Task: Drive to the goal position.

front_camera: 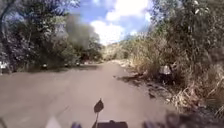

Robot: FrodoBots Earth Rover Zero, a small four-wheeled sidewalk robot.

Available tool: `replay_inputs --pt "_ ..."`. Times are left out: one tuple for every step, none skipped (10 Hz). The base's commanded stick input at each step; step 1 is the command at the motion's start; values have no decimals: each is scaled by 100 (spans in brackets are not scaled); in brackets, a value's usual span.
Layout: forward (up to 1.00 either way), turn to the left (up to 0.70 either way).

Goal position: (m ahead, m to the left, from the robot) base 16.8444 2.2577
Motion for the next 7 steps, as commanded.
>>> replay_inputs --pt "70 -35" --pt "70 -35" --pt "70 -35" --pt "70 -33" --pt "70 -31" --pt "70 -29" --pt "70 -27"
